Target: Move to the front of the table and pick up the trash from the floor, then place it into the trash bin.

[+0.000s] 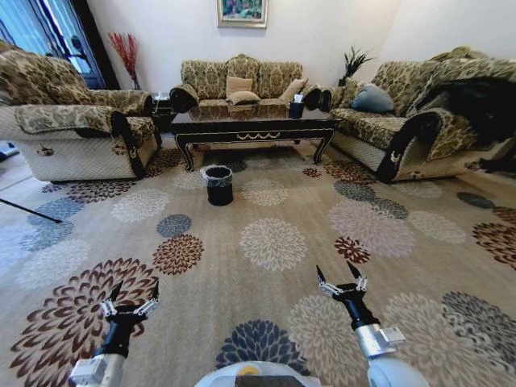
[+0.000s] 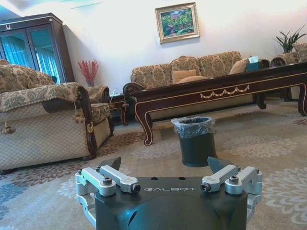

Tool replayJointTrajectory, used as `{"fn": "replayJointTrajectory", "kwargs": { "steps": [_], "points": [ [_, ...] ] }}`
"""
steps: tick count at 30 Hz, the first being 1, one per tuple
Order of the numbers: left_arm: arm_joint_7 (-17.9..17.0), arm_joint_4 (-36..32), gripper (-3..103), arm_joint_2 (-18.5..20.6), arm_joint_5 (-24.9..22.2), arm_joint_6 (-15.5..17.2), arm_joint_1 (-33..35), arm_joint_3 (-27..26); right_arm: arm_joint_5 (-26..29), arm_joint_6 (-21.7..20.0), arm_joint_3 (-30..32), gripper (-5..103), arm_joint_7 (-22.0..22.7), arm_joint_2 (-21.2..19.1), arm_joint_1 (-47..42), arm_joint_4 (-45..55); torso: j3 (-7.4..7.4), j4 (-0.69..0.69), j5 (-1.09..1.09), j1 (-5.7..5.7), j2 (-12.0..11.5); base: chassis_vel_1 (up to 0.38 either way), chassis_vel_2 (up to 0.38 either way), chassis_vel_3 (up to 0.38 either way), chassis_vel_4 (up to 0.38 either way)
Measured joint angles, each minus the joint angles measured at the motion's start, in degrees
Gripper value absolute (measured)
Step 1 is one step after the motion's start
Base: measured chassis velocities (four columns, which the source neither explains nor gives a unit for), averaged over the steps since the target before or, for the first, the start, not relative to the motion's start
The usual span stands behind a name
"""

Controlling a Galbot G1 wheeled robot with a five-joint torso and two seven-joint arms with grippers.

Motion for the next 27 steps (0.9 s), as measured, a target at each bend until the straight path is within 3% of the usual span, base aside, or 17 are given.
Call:
{"fn": "replayJointTrajectory", "kwargs": {
  "steps": [20,27],
  "points": [
    [0.0,0.0,100,0.0,0.0,0.0,0.0,0.0,0.0,0.0,0.0,100,0.0,0.0,0.0,0.0,0.13,-0.01,0.0,0.04,0.2,0.029,-0.026,-0.029,0.028],
    [0.0,0.0,100,0.0,0.0,0.0,0.0,0.0,0.0,0.0,0.0,100,0.0,0.0,0.0,0.0,1.59,-0.01,0.0,0.19,1.9,0.0,0.0,0.0,0.0]
  ]
}}
